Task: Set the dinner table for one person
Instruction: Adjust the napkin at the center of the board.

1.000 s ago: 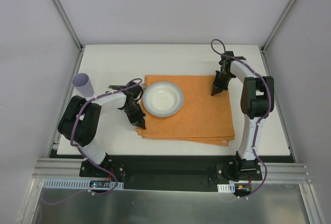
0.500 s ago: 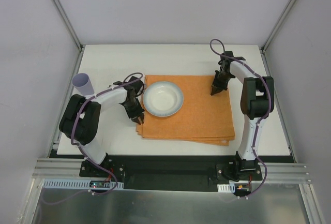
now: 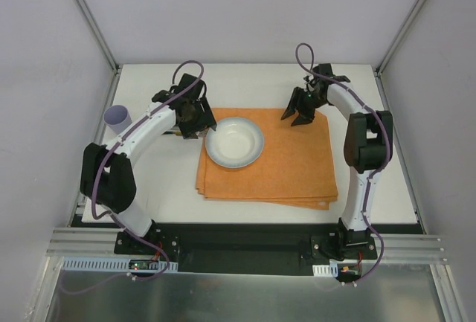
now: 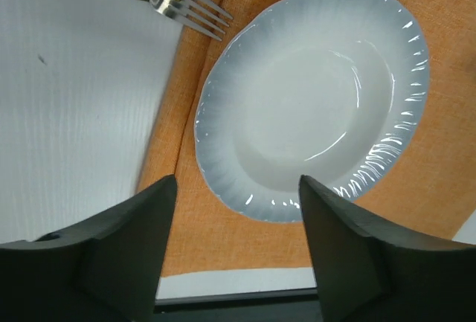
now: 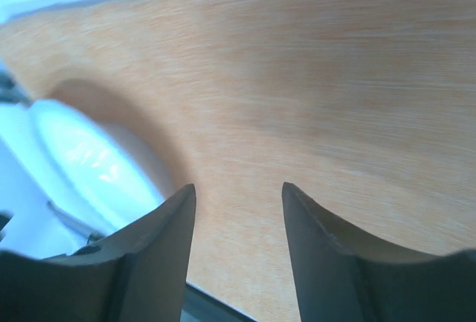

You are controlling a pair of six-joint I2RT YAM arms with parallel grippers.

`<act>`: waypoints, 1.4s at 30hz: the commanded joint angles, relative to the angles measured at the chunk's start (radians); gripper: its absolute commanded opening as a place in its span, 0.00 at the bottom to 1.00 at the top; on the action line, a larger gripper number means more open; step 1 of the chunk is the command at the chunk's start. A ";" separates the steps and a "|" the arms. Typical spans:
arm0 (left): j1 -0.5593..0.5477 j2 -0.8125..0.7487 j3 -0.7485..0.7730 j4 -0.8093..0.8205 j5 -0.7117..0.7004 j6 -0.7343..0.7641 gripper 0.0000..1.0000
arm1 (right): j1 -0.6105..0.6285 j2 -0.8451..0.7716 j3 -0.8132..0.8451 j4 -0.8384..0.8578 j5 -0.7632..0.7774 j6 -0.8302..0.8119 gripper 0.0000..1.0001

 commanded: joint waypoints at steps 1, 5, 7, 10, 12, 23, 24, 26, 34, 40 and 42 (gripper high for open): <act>0.048 0.058 -0.048 0.094 0.087 0.061 0.60 | 0.064 -0.039 0.034 0.054 -0.220 -0.004 0.54; 0.180 -0.046 -0.233 0.386 0.289 -0.057 0.58 | 0.096 -0.045 -0.004 0.086 -0.285 -0.007 0.54; 0.240 -0.095 -0.353 0.463 0.337 -0.093 0.61 | 0.099 -0.070 -0.047 0.117 -0.288 0.008 0.53; 0.332 -0.154 -0.454 0.586 0.436 -0.102 0.62 | 0.102 -0.093 -0.092 0.155 -0.306 0.013 0.53; 0.393 -0.178 -0.528 0.711 0.546 -0.119 0.64 | 0.104 -0.101 -0.110 0.190 -0.334 0.016 0.53; 0.472 -0.048 -0.677 1.278 0.927 -0.321 0.68 | 0.127 -0.102 -0.124 0.244 -0.335 0.045 0.53; 0.472 -0.033 -0.674 1.308 0.949 -0.332 0.68 | 0.128 -0.102 -0.123 0.241 -0.335 0.045 0.53; 0.472 0.002 -0.669 1.349 0.982 -0.344 0.68 | 0.134 -0.099 -0.118 0.237 -0.331 0.045 0.53; 0.428 0.035 -0.665 1.304 1.015 -0.315 0.69 | 0.163 -0.084 -0.107 0.232 -0.302 0.042 0.52; 0.386 0.044 -0.708 1.286 0.992 -0.274 0.68 | 0.165 -0.087 -0.135 0.259 -0.306 0.048 0.50; 0.386 0.058 -0.709 1.286 0.995 -0.269 0.68 | 0.164 -0.093 -0.146 0.264 -0.306 0.048 0.50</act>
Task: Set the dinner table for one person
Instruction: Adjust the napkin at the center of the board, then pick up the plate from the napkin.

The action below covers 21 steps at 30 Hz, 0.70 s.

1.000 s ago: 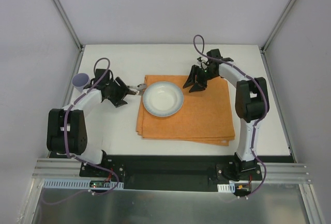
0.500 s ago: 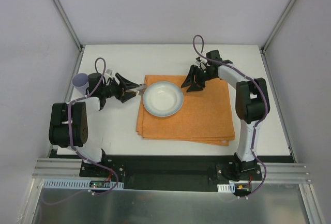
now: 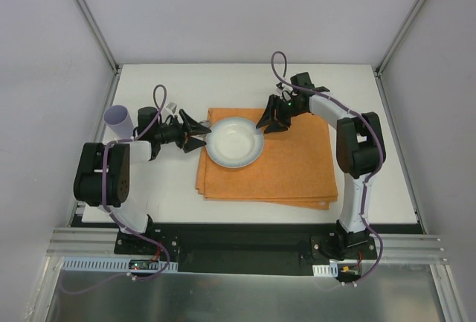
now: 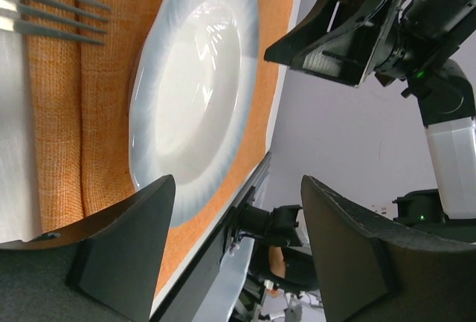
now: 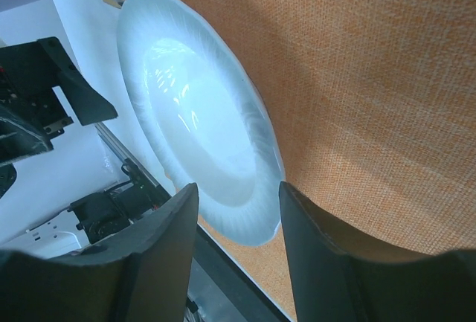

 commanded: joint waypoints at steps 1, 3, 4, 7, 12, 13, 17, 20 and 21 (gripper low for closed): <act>-0.007 0.040 -0.019 0.027 0.036 0.038 0.68 | 0.002 -0.052 0.001 0.033 -0.004 0.001 0.50; -0.007 0.044 -0.021 0.029 0.041 0.042 0.68 | 0.004 -0.058 -0.014 0.035 -0.003 -0.006 0.50; -0.006 0.045 -0.021 0.018 0.042 0.051 0.68 | 0.002 -0.059 -0.020 0.035 -0.003 -0.007 0.50; -0.004 0.037 -0.018 -0.009 0.035 0.077 0.68 | -0.001 -0.072 -0.039 0.033 -0.001 -0.010 0.50; 0.011 0.034 -0.030 -0.057 0.021 0.100 0.68 | -0.001 -0.093 -0.075 0.026 -0.003 -0.030 0.50; 0.011 0.038 -0.030 -0.056 0.023 0.102 0.68 | -0.001 -0.098 -0.082 0.029 -0.003 -0.033 0.50; 0.011 0.051 -0.022 -0.043 0.024 0.096 0.68 | -0.001 -0.104 -0.103 0.029 -0.004 -0.041 0.50; 0.011 0.060 -0.016 -0.034 0.024 0.090 0.67 | -0.001 -0.099 -0.111 0.033 -0.011 -0.039 0.49; 0.011 0.066 -0.012 -0.034 0.029 0.090 0.67 | -0.001 -0.098 -0.109 0.033 -0.012 -0.038 0.49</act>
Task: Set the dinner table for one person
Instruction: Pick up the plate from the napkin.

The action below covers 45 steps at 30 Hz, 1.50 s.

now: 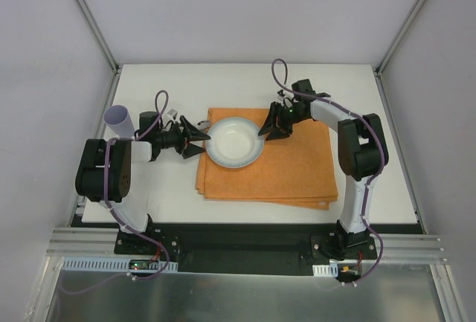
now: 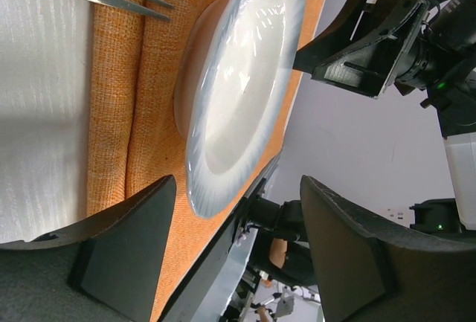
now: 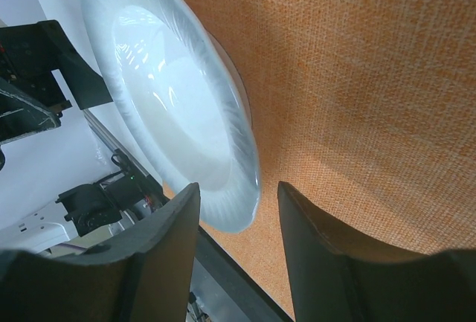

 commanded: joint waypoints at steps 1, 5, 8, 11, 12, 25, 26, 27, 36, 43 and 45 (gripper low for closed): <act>0.012 0.024 0.018 0.028 0.026 0.025 0.67 | 0.001 -0.058 -0.005 0.009 -0.015 -0.018 0.49; -0.001 0.053 0.044 0.037 0.031 0.020 0.64 | 0.007 -0.051 0.001 0.011 -0.018 -0.016 0.49; -0.019 0.082 0.076 0.040 0.032 0.014 0.63 | 0.008 -0.046 -0.001 0.017 -0.018 -0.012 0.49; -0.031 0.106 0.104 0.040 0.028 0.005 0.62 | 0.011 -0.039 -0.004 0.029 -0.020 -0.004 0.49; -0.033 0.114 0.110 0.040 0.028 0.003 0.62 | 0.014 -0.034 -0.004 0.032 -0.018 0.002 0.48; -0.041 0.153 0.181 0.006 0.034 0.000 0.49 | 0.048 0.004 0.010 0.069 -0.015 0.039 0.43; -0.041 0.153 0.181 0.006 0.032 -0.001 0.49 | 0.053 0.008 0.010 0.072 -0.015 0.041 0.42; -0.041 0.153 0.179 0.006 0.032 -0.001 0.49 | 0.056 0.011 0.013 0.071 -0.015 0.041 0.40; -0.041 0.146 0.178 0.002 0.035 0.005 0.06 | 0.064 0.014 0.021 0.071 -0.008 0.045 0.18; -0.041 0.134 0.176 -0.011 0.041 0.014 0.00 | 0.064 0.004 0.018 0.069 0.002 0.048 0.02; -0.041 0.133 0.181 -0.029 0.041 0.026 0.00 | 0.065 0.004 0.021 0.072 0.005 0.048 0.01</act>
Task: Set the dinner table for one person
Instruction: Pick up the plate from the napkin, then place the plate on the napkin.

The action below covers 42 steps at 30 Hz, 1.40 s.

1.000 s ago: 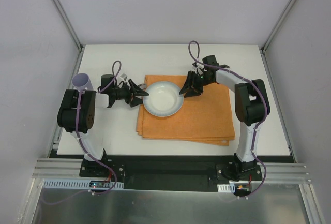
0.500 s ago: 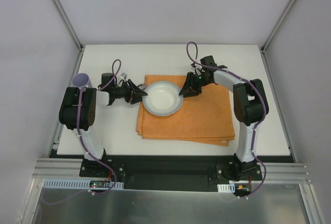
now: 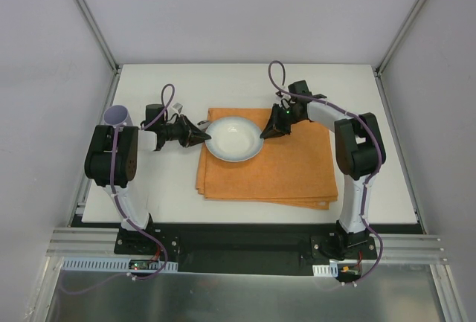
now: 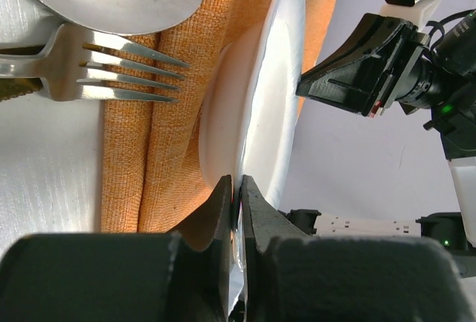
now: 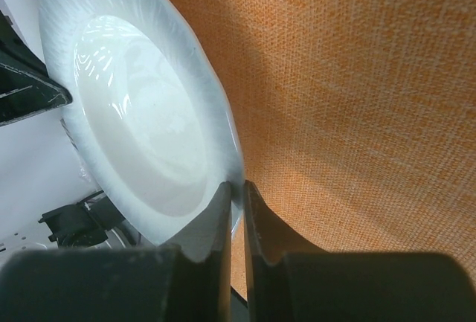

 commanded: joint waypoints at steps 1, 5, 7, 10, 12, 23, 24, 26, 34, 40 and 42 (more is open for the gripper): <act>-0.015 -0.028 0.030 -0.019 0.044 0.010 0.00 | 0.041 -0.015 0.025 0.028 -0.066 0.020 0.01; -0.015 -0.030 0.040 -0.039 0.041 0.026 0.00 | 0.046 -0.023 0.028 0.027 -0.056 0.024 0.01; -0.018 -0.036 0.047 -0.056 0.041 0.030 0.00 | 0.046 -0.035 0.032 0.028 -0.051 0.030 0.01; -0.034 -0.044 0.077 -0.111 0.033 0.059 0.00 | 0.048 -0.051 0.046 0.027 -0.045 0.033 0.01; -0.056 -0.044 0.106 -0.134 0.030 0.076 0.00 | 0.048 -0.064 0.055 0.019 -0.037 0.033 0.01; -0.150 -0.036 0.229 -0.240 0.010 0.115 0.00 | 0.048 -0.153 0.077 -0.019 -0.002 0.033 0.01; -0.153 -0.035 0.232 -0.243 0.008 0.116 0.00 | 0.048 -0.167 0.081 -0.022 0.006 0.033 0.01; -0.163 -0.036 0.243 -0.251 0.008 0.118 0.00 | 0.048 -0.179 0.083 -0.042 0.013 0.022 0.01; -0.209 -0.008 0.280 -0.296 0.021 0.145 0.00 | 0.048 -0.261 0.052 -0.119 0.119 -0.016 0.01; -0.246 -0.004 0.278 -0.358 0.031 0.199 0.00 | 0.048 -0.313 0.005 -0.159 0.178 -0.050 0.01; -0.260 -0.004 0.268 -0.375 0.030 0.213 0.00 | 0.048 -0.334 -0.021 -0.163 0.185 -0.052 0.01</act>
